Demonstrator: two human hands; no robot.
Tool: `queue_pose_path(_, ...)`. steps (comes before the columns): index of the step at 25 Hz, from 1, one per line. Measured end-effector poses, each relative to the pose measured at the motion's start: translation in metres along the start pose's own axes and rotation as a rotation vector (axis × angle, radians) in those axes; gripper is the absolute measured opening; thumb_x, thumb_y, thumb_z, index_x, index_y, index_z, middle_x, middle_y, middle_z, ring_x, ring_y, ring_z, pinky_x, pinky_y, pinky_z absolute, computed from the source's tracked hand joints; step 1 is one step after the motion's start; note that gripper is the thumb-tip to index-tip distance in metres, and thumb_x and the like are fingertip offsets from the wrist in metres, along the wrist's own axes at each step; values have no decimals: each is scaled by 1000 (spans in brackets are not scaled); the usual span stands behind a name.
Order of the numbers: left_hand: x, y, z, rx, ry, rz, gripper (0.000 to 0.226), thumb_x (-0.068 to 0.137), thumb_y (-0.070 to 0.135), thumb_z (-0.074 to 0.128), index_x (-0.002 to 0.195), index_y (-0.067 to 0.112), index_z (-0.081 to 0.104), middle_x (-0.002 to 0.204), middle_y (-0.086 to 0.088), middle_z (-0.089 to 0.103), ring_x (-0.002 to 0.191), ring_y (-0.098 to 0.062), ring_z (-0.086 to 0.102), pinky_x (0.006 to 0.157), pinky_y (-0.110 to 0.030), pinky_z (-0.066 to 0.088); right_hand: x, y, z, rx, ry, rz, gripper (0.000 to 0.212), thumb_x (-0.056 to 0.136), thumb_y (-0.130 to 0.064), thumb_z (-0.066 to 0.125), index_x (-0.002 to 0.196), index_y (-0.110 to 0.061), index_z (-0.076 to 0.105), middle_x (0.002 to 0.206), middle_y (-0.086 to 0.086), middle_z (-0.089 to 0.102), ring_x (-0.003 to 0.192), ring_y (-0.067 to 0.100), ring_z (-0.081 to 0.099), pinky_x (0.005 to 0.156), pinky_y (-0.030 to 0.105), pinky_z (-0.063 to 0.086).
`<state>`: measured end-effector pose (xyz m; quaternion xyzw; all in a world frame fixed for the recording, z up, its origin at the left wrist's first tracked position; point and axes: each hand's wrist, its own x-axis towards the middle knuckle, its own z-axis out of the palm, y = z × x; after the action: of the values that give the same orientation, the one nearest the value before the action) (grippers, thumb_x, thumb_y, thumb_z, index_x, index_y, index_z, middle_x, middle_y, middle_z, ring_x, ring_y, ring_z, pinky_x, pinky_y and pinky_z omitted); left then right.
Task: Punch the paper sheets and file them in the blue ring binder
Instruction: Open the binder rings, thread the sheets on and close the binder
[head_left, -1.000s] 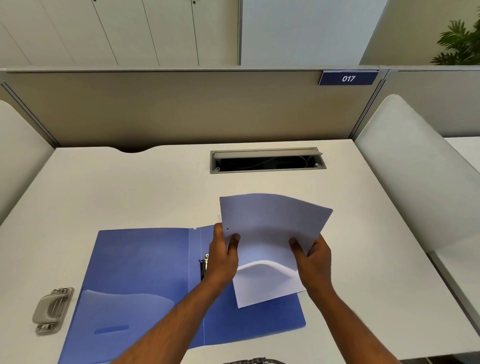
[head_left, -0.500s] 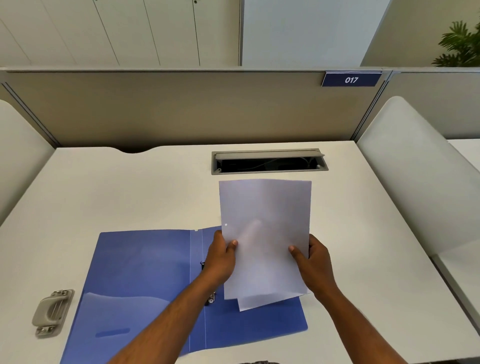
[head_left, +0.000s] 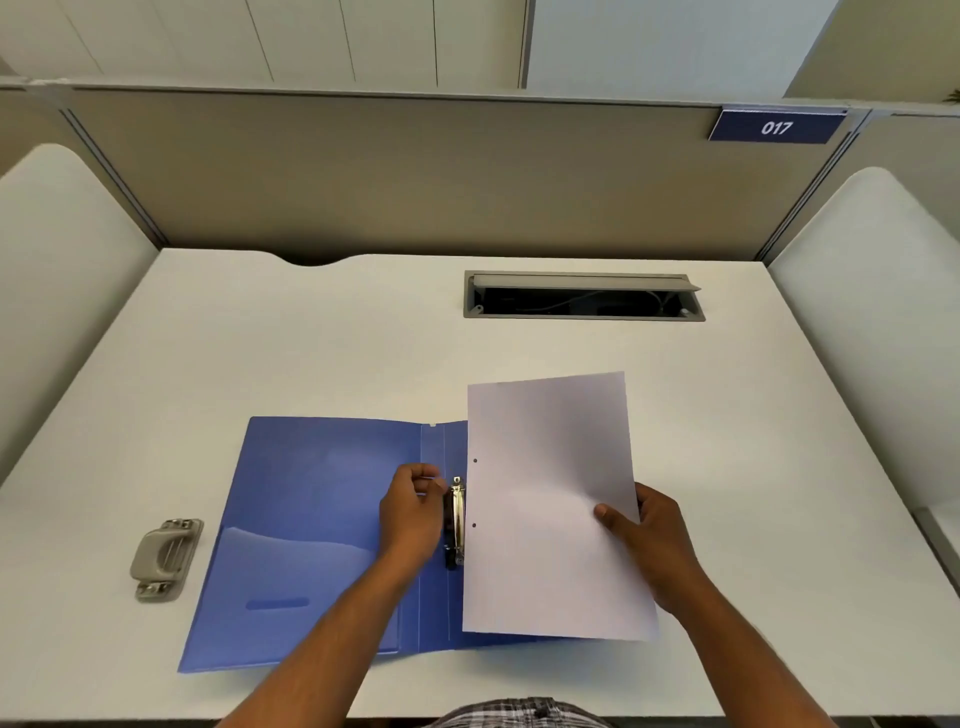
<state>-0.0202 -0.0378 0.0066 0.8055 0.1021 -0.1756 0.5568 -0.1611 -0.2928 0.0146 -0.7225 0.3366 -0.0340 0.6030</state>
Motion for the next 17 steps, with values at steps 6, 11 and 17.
queue_pose_path(6, 12, -26, -15, 148, -23, 43, 7, 93, 14, 62, 95, 20, 65, 91, 3, 65, 83, -12, 60, 68, -21, 49, -7, 7, 8, -95, -19, 39, 15, 89, -13, 75, 100, -23, 76, 90, -1, 80, 83, 28, 76, 79, 50, 61)
queue_pose_path(11, 25, -25, -6, 237, -93, 118, 9, 93, 15, 61, 100, 18, 67, 90, 3, 66, 82, -12, 60, 70, -21, 47, -2, 5, 22, -227, 34, 27, 16, 87, -21, 75, 103, -24, 74, 93, -4, 78, 83, 25, 74, 81, 50, 62)
queue_pose_path(17, 45, -14, 4, 327, -173, 86, 8, 92, 21, 64, 95, 18, 71, 90, 2, 67, 83, -14, 61, 70, -22, 49, 2, -5, 34, -284, 64, 9, 20, 87, -19, 74, 106, -21, 74, 96, -1, 77, 85, 26, 72, 78, 43, 61)
